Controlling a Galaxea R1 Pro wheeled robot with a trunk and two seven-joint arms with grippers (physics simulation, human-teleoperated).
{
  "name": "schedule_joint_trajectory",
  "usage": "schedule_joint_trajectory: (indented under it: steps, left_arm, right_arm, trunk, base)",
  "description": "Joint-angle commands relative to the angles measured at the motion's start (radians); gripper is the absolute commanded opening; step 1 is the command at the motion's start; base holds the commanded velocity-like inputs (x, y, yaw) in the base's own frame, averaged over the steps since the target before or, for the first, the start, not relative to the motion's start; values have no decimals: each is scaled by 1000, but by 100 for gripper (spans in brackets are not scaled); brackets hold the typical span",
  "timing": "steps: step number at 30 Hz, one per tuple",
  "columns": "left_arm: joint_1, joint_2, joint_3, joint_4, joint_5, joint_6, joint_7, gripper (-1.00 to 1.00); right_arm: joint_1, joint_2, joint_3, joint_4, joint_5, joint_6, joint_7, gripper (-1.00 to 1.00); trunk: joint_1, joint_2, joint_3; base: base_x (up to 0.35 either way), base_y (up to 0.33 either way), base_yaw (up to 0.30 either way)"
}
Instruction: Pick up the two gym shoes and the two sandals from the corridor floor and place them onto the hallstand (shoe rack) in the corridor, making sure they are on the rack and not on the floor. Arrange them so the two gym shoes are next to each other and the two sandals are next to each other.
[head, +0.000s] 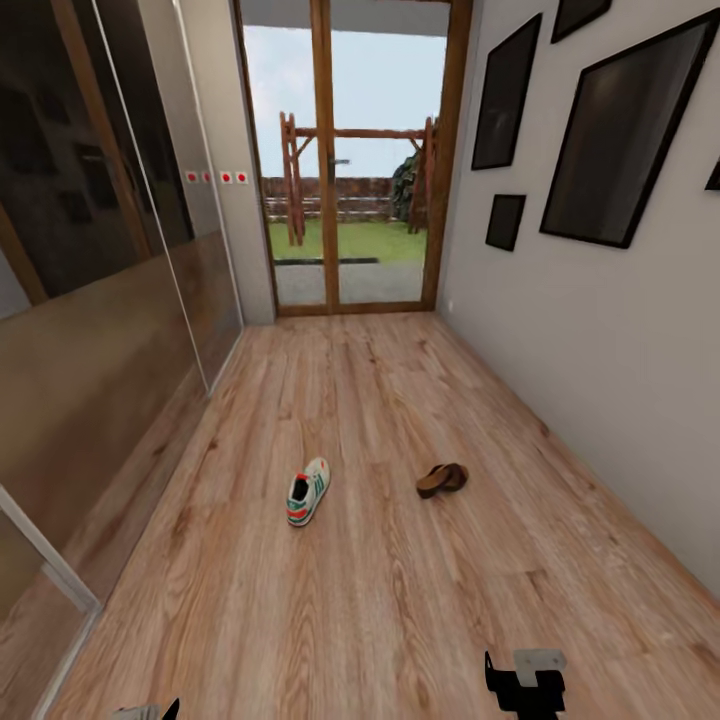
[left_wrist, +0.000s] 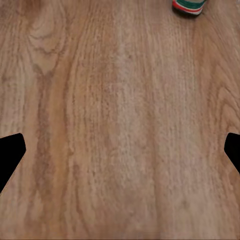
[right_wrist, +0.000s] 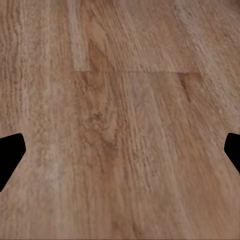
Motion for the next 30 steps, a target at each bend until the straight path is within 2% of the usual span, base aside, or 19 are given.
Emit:
schedule_joint_trajectory:
  steps: [1,11,23,30]
  left_arm:
    - [-1,0,7,1,2,0,-10,100]
    - [0,0,7,1,2,0,-10,100]
    - [-1,0,7,1,2,0,-10,100]
    - [-3,0,4,-11,4,1,-10,100]
  right_arm:
    - [-1,0,3,1,10,0,-10,100]
    - [-1,0,3,1,10,0,-11,100]
    - [-1,0,4,1,10,0,-11,100]
    - [-1,2,1,-18,9,2,-10,100]
  trunk:
    - [0,0,-1]
    - [0,0,-1]
    - [0,0,-1]
    - [0,0,-1]
  base:
    - [332,27,0]
    - [336,2,0]
    - [326,-91,0]
    - [92,-14,0]
